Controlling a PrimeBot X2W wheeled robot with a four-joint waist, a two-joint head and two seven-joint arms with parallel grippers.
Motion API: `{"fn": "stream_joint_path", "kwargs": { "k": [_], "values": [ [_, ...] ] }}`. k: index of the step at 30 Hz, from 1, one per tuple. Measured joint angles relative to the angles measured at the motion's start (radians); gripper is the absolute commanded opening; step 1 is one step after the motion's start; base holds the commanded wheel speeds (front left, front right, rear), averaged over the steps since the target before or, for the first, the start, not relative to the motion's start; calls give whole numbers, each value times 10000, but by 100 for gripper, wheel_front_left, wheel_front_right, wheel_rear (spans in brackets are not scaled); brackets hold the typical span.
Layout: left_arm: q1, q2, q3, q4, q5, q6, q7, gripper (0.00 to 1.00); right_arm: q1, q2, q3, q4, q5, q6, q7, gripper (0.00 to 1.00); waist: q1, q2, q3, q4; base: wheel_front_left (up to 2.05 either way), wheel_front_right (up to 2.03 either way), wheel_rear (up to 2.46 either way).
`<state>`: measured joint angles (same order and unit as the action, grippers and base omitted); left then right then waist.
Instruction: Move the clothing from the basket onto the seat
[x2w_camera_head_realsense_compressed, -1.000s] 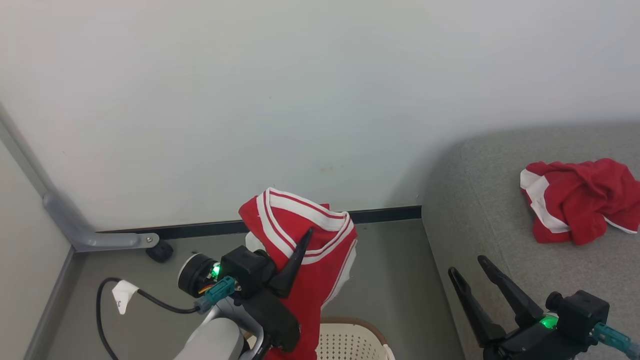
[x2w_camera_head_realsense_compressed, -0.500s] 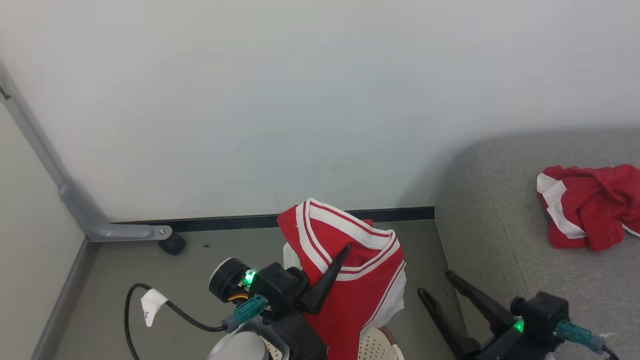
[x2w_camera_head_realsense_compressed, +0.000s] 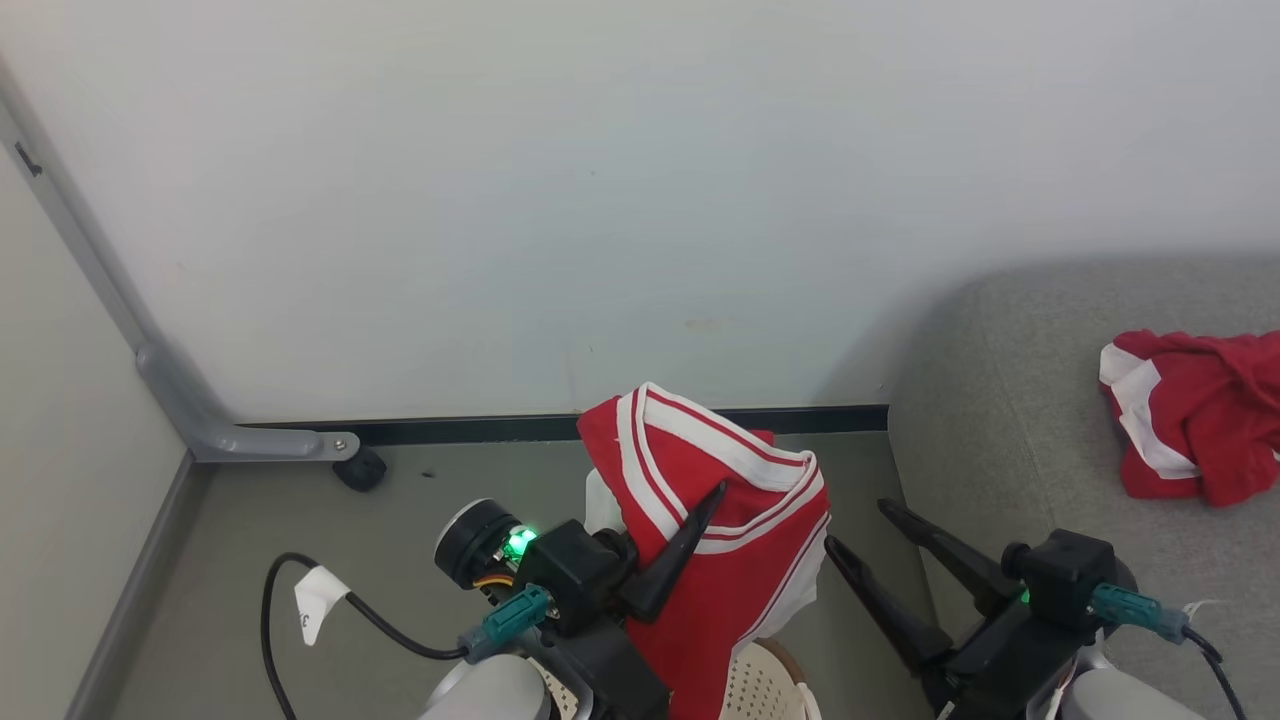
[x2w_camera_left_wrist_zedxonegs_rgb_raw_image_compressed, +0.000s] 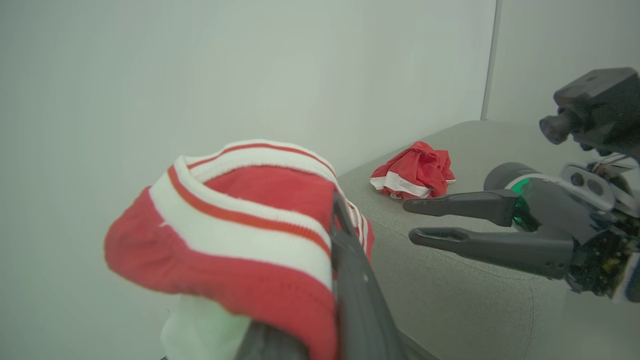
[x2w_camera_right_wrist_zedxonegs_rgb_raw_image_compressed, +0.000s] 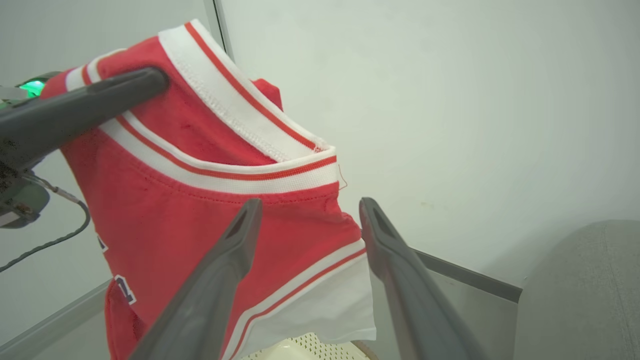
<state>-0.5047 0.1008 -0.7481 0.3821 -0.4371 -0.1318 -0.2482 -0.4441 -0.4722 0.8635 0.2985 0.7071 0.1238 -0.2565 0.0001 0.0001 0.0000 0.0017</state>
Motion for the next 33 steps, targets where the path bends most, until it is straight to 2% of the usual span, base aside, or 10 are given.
{"fn": "stream_joint_path", "kwargs": {
  "k": [4, 16, 24, 33],
  "values": [
    [0, 94, -42, -56, 0, 0, -2, 0, -184, -416, 178, 163, 167, 0, 0, 100, 0, -1, 33, 32, 0, 0, 0],
    [-3, 157, -508, -389, -2, 0, 0, 0, -1309, -947, 1636, 397, 548, 0, 2, 100, 0, 0, 147, 180, 0, 0, 0],
    [-176, 161, -826, -523, -31, 0, 0, 0, -2183, -867, 3187, 894, 968, 2, 2, 100, 0, 0, 260, 353, 0, 0, 0],
    [-334, 176, -1072, -627, -71, 0, 0, 0, -2778, -470, 4125, 1442, 1429, 2, 2, 100, 0, 0, 328, 485, 0, 0, 0]
  ]
}}
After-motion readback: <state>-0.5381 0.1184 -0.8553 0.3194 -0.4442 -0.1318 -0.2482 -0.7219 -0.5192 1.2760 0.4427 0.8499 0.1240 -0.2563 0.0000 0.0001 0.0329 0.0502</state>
